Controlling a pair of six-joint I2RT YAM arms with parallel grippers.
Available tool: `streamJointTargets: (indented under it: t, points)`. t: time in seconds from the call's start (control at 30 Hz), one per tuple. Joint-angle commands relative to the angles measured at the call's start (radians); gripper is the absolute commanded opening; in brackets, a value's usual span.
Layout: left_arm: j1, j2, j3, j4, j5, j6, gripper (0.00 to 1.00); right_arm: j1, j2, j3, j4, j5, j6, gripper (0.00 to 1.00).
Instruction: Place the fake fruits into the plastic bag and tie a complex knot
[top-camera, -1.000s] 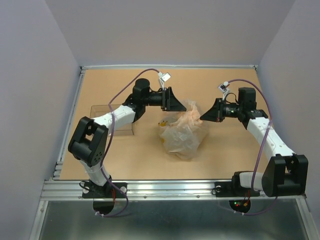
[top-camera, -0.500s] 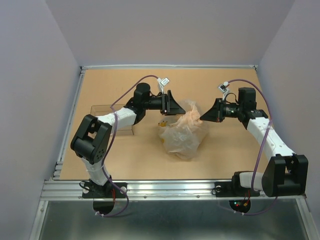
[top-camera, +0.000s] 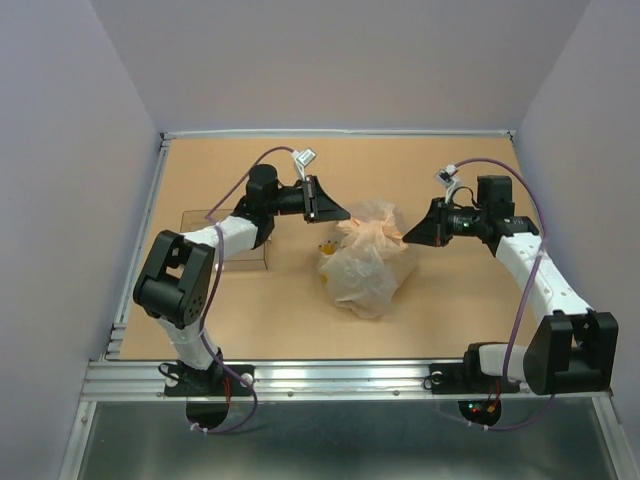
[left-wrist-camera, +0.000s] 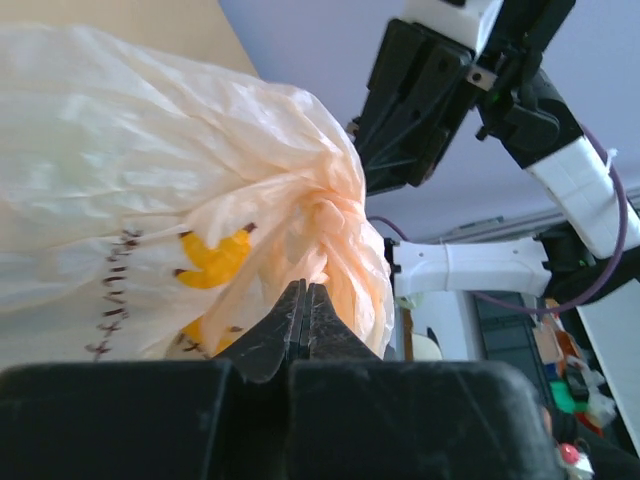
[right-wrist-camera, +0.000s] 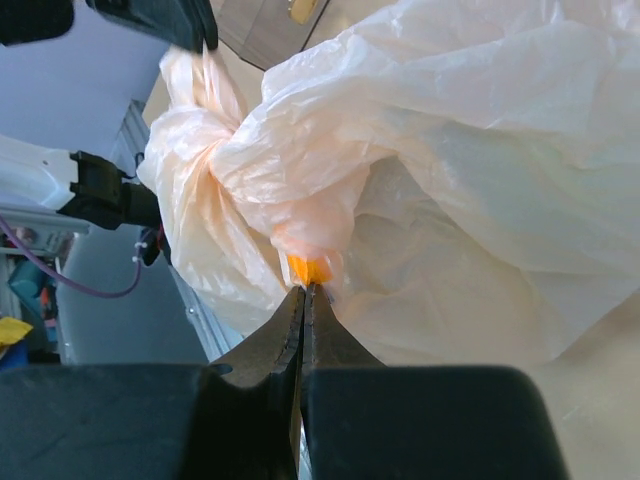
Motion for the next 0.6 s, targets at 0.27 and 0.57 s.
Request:
streamJointTargets:
  t: [0.27,0.57]
  points:
    - [0.130,-0.146,0.137,-0.576,-0.151,0.618,0.00,-0.172,-0.011,0.133,-0.283,0.119,-0.331,0.00]
    - [0.156,-0.149,0.140,-0.711,-0.259,0.770,0.00,-0.226,0.046,0.087,-0.326,0.149,-0.490,0.00]
